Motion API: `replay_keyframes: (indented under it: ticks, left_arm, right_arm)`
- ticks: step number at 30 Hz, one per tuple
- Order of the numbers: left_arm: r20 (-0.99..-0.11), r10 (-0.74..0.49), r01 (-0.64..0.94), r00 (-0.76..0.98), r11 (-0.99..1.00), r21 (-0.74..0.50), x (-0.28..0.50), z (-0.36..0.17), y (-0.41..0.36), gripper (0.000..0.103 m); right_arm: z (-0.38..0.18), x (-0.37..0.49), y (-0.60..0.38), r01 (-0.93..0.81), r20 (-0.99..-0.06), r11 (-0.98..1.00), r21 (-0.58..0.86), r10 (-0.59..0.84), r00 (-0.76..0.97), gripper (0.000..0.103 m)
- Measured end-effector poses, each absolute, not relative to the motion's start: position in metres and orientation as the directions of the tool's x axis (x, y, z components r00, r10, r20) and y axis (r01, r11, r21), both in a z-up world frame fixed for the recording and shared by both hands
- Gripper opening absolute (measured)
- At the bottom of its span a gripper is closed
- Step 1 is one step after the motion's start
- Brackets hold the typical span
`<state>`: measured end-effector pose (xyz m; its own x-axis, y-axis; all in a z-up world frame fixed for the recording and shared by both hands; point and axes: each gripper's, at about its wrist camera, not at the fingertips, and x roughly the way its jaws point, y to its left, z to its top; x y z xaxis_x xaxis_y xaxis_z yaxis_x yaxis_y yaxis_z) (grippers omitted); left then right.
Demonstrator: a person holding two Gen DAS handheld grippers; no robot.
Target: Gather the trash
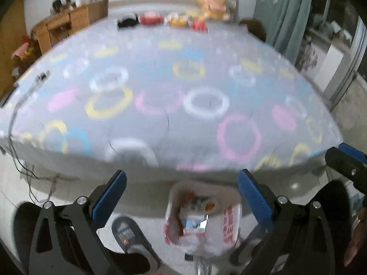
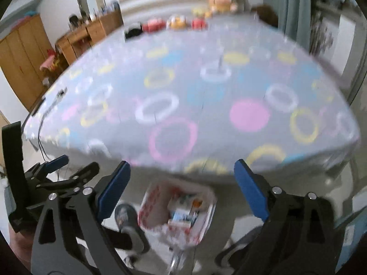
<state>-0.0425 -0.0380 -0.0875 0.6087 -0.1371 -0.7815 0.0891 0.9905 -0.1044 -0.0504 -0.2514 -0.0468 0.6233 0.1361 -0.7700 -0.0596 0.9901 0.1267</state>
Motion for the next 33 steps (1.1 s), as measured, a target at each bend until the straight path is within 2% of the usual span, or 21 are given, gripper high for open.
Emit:
replay_keyframes:
  ticks: [7,14,22,33]
  left_arm:
    - [-0.632,-0.095,0.076,0.769,0.995,-0.057,-0.066,0.013,-0.030,0.095]
    - [-0.536,-0.105,0.083,0.838,0.994,-0.065,-0.089,0.076,-0.027,0.095]
    - [-0.526,-0.098,0.077,0.844,0.995,-0.063,-0.097,0.094,-0.031,0.095]
    - [-0.532,-0.076,0.062,0.844,0.997,-0.044,-0.103,0.098,-0.029,0.095]
  right_arm:
    - [0.040,-0.077,-0.256,-0.069,-0.622,0.992,0.110,0.122,0.773,0.096]
    - [0.099,-0.099,-0.255,-0.071,-0.520,0.996,0.062,0.093,0.849,0.096]
    - [0.129,-0.109,-0.254,-0.053,-0.467,0.997,0.054,0.072,0.881,0.096]
    - [0.130,-0.110,-0.248,-0.069,-0.466,0.997,0.044,0.082,0.881,0.096]
